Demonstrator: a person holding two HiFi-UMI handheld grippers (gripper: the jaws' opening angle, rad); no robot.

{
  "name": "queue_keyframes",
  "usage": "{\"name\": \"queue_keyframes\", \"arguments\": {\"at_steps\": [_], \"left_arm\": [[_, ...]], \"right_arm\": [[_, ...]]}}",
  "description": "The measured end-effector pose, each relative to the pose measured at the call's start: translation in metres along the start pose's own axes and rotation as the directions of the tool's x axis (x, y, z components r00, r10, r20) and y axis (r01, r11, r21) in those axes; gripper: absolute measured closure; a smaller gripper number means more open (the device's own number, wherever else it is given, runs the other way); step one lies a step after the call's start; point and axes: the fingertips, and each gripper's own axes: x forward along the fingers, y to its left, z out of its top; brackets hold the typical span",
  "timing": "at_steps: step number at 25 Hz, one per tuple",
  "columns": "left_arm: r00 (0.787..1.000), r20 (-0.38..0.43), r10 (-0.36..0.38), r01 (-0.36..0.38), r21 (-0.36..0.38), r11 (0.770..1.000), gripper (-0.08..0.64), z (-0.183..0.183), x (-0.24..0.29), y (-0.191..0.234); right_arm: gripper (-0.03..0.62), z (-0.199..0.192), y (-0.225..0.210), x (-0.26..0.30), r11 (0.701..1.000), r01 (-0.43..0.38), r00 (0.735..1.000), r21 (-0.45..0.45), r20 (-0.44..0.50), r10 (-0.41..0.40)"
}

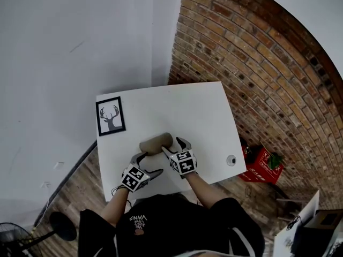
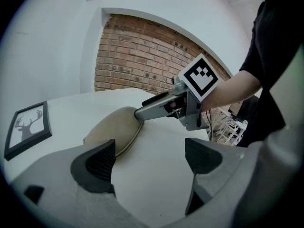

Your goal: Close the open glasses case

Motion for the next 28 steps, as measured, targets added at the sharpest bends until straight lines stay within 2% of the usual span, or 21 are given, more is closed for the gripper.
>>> {"name": "queue_keyframes", "arguments": {"at_steps": [5, 17, 23, 28], "left_arm": [[1.000, 0.002, -0.012, 0.012, -0.051, 0.999, 0.103, -0.001, -0.002, -0.002], [0.995, 0.068, 0.073, -0.072, -0.019, 0.997, 0.110, 0.013, -0.024, 0.005], [0.986, 0.107, 0.127, -0.129, 0.011, 0.992, 0.149, 0.030, -0.038, 0.005], [0.965, 0.161, 0.206, -0.210, 0.008, 0.978, 0.232, 0.047, -0.050, 0.004]], "right_arm": [[0.276, -0.002, -0.001, 0.000, 0.999, 0.009, 1.000, 0.041, -0.002, -0.009], [0.296, 0.005, 0.006, -0.022, 0.997, -0.002, 0.999, 0.072, 0.035, -0.001], [0.306, 0.020, 0.005, -0.045, 0.997, -0.009, 0.995, 0.079, 0.097, 0.001], [0.333, 0.036, -0.001, -0.066, 0.995, 0.000, 0.985, 0.098, 0.174, -0.017]]}}
